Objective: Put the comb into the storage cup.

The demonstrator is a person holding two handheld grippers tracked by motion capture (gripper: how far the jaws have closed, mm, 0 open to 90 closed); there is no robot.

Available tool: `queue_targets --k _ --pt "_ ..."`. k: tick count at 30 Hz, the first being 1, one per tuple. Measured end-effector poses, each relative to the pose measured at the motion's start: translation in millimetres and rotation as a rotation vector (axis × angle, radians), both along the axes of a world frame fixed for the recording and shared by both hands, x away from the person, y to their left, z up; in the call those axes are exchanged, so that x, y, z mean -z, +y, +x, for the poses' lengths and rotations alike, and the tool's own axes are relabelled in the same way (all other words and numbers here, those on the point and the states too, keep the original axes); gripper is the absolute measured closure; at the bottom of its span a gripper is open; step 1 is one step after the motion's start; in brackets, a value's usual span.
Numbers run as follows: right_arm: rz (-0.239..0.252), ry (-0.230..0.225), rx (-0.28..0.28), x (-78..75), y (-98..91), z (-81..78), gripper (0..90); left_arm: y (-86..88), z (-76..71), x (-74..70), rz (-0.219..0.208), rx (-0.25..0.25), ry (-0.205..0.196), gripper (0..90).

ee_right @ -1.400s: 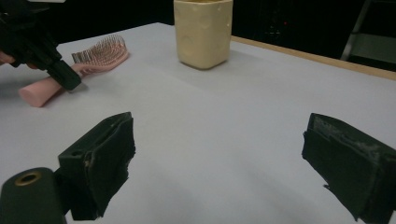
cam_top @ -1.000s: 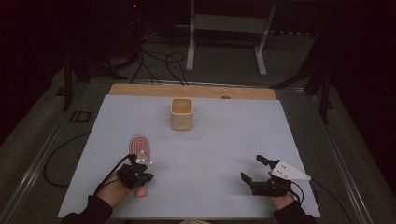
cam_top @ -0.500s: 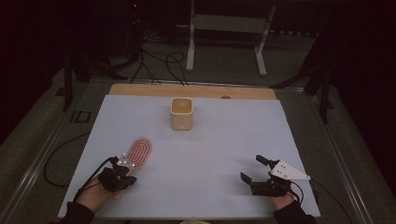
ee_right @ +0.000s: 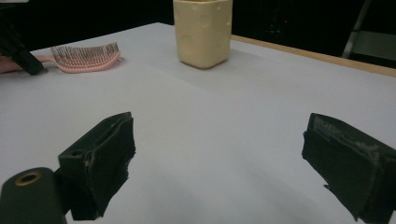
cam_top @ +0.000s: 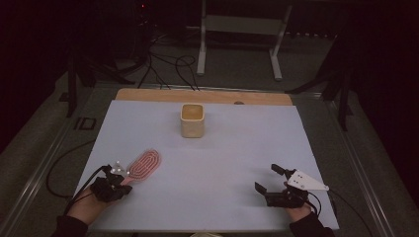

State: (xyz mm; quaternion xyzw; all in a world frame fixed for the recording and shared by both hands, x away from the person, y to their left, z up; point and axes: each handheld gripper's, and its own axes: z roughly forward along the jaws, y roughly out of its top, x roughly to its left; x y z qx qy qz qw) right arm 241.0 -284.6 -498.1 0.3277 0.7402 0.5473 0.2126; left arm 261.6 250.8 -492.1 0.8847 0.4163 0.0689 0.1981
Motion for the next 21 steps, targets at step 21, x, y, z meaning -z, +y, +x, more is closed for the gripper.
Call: queue_targets --k 21 --pt "-0.001 0.0 -0.002 0.5 0.4 0.4 8.8 6.8 3.5 -28.0 0.01 -0.007 -0.051 69.6"
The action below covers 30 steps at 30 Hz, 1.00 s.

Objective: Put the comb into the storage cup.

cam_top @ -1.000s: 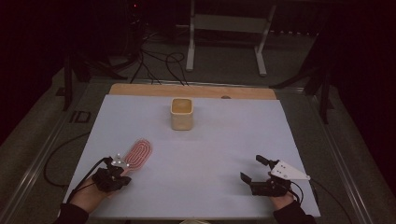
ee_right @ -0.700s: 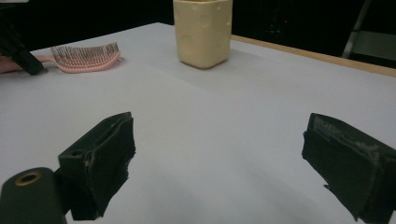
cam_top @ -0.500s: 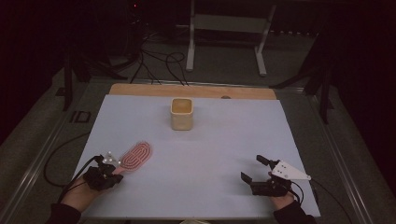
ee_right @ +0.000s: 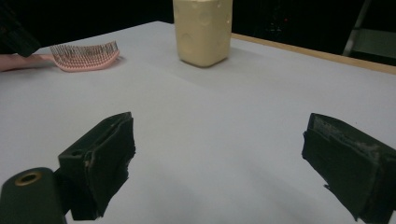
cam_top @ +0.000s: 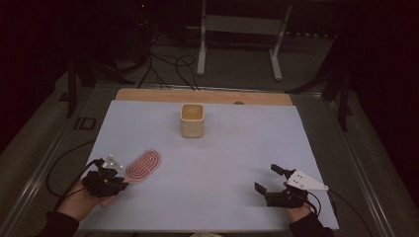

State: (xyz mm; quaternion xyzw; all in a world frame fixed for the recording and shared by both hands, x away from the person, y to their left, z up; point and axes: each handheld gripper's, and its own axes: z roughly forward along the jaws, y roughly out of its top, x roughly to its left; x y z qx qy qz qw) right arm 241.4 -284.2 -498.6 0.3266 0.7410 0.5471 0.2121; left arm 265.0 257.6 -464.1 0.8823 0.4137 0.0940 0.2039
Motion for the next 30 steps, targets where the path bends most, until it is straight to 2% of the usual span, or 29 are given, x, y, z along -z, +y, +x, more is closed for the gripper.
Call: queue_targets --k 3,7,8,10,13,14,15,17,19,24,29,30 --pt "-0.001 0.003 0.003 0.4 -0.2 0.4 8.9 -0.8 3.0 -0.9 0.001 -0.009 0.001 62.0" --pt "0.0 0.002 0.003 0.2 -0.4 0.2 8.9 -4.5 5.9 -0.4 0.039 0.009 0.013 43.6" --pt "0.001 0.004 0.001 0.5 -0.3 0.4 8.9 -4.9 6.3 -0.7 0.039 0.014 0.011 42.6" --pt "-0.001 0.003 0.003 0.1 0.0 0.0 8.8 -5.6 6.8 -2.1 0.042 0.01 -0.005 33.0" --pt "0.002 0.002 0.002 0.2 -0.5 0.4 8.9 -6.5 7.6 -2.5 0.036 0.004 -0.007 21.4" --pt "0.006 0.008 0.002 0.6 -0.2 0.6 8.9 -7.7 8.8 -1.5 0.033 0.015 0.016 18.5" --pt "0.001 0.004 0.001 0.4 -0.2 0.5 8.9 -7.7 8.8 -1.5 0.033 0.015 0.016 13.4" --pt "0.001 0.003 0.002 0.1 -0.2 0.1 8.9 -8.7 10.2 -0.4 0.033 0.03 0.044 9.9" --pt "0.006 0.003 0.002 0.3 -0.6 0.6 8.9 -9.9 10.9 1.0 0.047 0.046 0.061 0.5" --pt "0.006 0.005 0.004 0.4 -0.5 0.7 8.9 -10.9 16.0 1.8 0.05 0.062 0.095 0.3" --pt "0.003 0.004 0.003 -0.1 -0.2 0.1 8.8 -11.2 21.7 4.1 0.078 0.068 0.129 0.5" --pt "0.006 0.005 0.003 0.4 -0.3 0.8 8.9 -10.6 22.9 4.1 0.079 0.072 0.135 2.9"
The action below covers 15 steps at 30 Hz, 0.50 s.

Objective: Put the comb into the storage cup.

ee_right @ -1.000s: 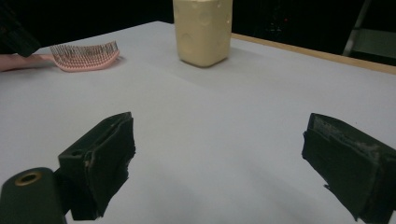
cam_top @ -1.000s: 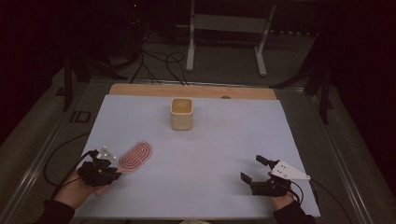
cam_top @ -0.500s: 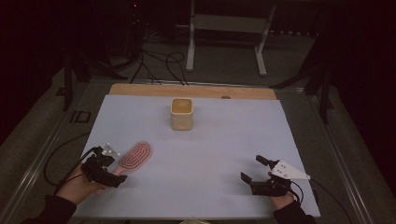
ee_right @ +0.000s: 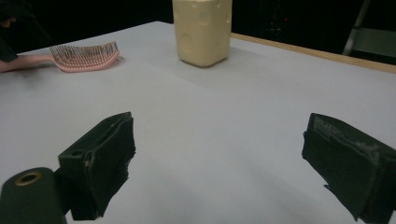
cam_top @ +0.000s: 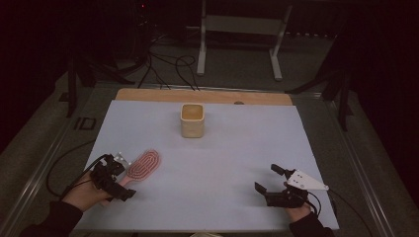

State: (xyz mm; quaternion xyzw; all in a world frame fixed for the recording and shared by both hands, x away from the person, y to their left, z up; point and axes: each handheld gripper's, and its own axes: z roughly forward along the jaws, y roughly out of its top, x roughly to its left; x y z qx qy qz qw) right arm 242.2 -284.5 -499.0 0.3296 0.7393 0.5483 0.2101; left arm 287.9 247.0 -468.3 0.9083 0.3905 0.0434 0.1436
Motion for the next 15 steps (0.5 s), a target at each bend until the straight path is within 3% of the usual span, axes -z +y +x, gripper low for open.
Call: queue_targets --k 4,11,15 --pt "-0.003 0.0 0.0 -0.3 -0.1 -0.6 8.9 1.2 4.9 0.8 0.001 -0.004 0.022 3.0" --pt "0.001 0.0 0.0 -0.2 -0.3 -0.3 8.9 0.2 11.0 2.9 0.017 0.034 0.083 5.1" --pt "-0.003 -0.001 0.0 -0.4 0.0 -0.6 8.8 1.5 16.2 3.4 0.004 0.033 0.108 9.2"
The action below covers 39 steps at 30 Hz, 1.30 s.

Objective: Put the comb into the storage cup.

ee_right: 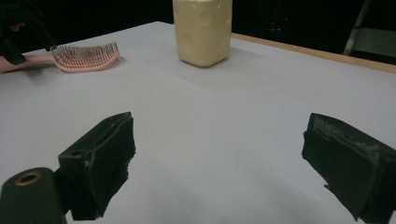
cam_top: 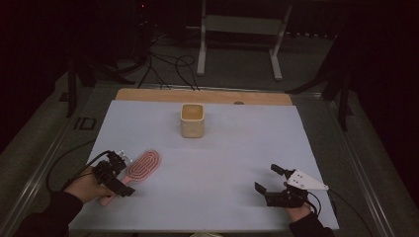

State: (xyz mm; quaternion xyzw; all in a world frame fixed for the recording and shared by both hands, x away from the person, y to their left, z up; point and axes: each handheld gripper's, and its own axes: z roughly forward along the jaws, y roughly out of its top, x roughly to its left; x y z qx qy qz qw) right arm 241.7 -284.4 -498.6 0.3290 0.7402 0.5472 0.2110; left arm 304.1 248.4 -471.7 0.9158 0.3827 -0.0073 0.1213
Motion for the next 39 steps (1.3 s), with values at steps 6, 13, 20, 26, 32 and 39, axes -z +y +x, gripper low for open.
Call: queue_targets --k 6,13,20,26,32,39 --pt "0.004 0.0 0.0 0.1 -0.2 0.0 8.9 0.0 5.1 2.6 0.029 -0.006 0.019 17.6" --pt "0.004 -0.002 0.003 -0.5 -0.4 -0.7 8.9 -1.4 9.7 8.8 0.056 -0.008 0.028 24.2" --pt "0.0 -0.003 0.002 -0.8 -0.1 -0.9 8.9 0.0 14.0 7.6 0.056 -0.034 0.01 37.5" --pt "0.0 -0.01 0.001 -1.5 -0.2 -1.5 8.9 -3.6 15.9 8.1 0.066 -0.028 0.029 47.7" --pt "0.002 -0.01 0.001 -1.6 -0.5 -1.6 8.9 -3.5 19.1 9.0 0.074 -0.042 0.04 56.3" --pt "0.003 -0.01 0.001 -2.2 -0.1 -2.1 8.9 -7.5 24.3 12.9 0.111 -0.06 0.065 66.3"
